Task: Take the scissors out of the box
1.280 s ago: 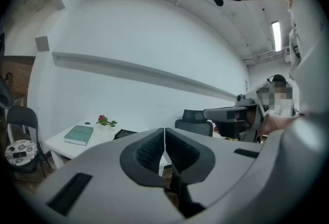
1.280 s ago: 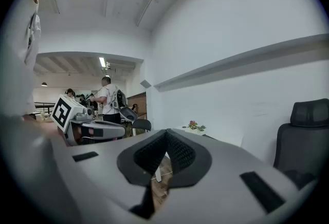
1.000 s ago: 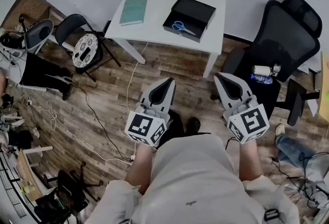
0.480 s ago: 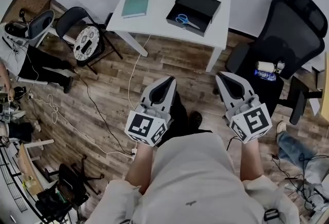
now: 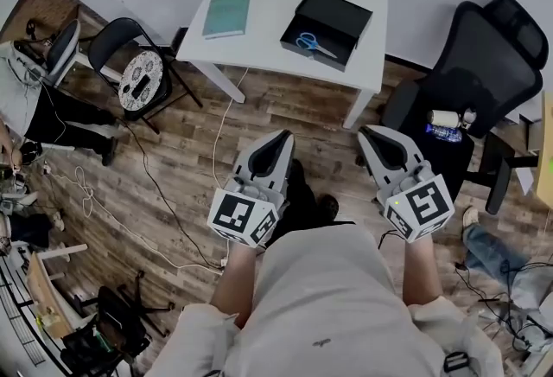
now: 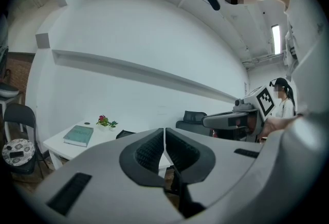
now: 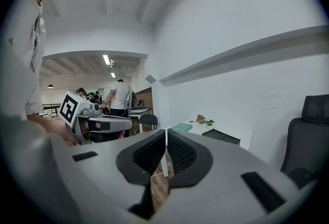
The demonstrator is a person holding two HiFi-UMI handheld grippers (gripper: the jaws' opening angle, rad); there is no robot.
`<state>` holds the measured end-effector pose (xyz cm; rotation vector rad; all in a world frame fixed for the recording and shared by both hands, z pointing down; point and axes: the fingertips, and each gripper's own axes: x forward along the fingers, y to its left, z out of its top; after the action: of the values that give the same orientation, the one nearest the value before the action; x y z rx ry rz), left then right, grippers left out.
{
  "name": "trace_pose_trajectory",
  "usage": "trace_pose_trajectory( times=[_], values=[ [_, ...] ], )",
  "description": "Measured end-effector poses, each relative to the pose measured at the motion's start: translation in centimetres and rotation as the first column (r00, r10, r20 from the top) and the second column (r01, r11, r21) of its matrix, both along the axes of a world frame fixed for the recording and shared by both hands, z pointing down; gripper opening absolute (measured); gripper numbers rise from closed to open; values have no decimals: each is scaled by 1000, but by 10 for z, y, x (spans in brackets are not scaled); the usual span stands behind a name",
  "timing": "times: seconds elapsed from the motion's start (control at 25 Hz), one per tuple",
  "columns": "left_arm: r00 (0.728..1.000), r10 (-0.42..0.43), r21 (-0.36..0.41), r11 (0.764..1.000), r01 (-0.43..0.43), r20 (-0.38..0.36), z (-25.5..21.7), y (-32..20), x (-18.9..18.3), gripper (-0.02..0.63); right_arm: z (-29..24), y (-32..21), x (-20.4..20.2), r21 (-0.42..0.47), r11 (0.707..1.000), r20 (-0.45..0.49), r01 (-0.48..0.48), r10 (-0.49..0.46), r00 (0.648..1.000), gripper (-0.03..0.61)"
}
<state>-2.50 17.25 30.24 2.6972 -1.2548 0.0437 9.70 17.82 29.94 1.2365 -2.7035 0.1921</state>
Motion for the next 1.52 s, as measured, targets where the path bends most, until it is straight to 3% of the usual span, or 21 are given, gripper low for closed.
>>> trace_pose_trajectory(
  times=[0.76,1.04,1.52],
  values=[
    [1000,22,-10,1000,-22,-14,-1,-101,-28,37,-8,-100,-17,-6,998,-2,-61,61,998,80],
    [999,46,-1,999,-46,-17,-5,-138,-33,77,-14,-133,-21,-3,996,-4,-89,89,996,84],
    [997,83,-7,997,-83,-7,-3,-184,-64,78,-21,-178,-55,13,994,-1,-113,113,994,83]
  ],
)
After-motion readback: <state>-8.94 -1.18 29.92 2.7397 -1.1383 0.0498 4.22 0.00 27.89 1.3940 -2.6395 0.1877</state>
